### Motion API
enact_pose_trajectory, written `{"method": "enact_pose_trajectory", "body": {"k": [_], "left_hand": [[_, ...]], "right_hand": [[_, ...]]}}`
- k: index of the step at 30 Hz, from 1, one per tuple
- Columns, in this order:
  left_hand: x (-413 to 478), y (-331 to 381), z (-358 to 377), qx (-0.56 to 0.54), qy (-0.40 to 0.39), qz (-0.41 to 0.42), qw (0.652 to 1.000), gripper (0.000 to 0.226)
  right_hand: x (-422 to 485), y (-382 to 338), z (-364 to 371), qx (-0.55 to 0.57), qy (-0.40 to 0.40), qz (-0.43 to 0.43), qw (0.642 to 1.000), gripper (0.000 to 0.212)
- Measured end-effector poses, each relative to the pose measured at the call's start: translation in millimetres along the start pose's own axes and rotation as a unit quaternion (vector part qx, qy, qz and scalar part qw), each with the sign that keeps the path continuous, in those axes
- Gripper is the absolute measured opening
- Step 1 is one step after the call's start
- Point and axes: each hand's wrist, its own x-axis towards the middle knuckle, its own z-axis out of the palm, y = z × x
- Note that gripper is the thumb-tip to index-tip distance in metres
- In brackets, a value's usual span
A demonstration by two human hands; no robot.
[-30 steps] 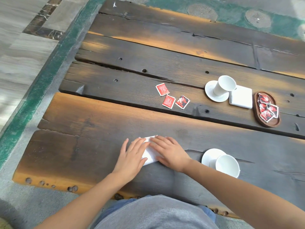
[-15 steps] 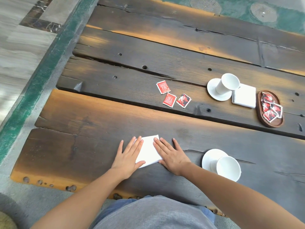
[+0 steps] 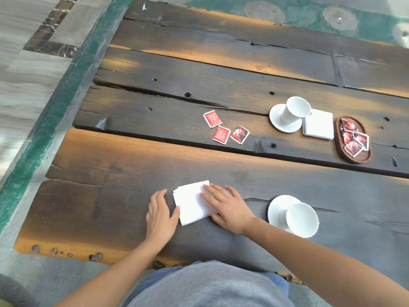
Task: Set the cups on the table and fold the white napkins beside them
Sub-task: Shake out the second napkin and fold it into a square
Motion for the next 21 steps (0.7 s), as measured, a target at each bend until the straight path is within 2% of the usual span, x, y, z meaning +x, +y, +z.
{"method": "enact_pose_trajectory", "body": {"k": [2,4,9,21], "left_hand": [[-1,6,3,-0.054,-0.036,-0.033,0.997,0.058],[-1,13,7,-0.096,-0.071,-0.032,0.992,0.057],[2,32,12,-0.177,-0.093,-0.041,0.979,0.059],[-6,91,48,-0.222,-0.190,-0.047,0.955,0.058]], "right_hand": [[0,-6,6,-0.013,-0.029,-0.013,0.999,0.055],[-1,-10,10,-0.006,-0.045,0.004,0.999,0.054],[-18,-13,15,-0.006,-0.025,0.045,0.999,0.051],[-78,2,19,0.005,0.024,0.128,0.992,0.052]]}}
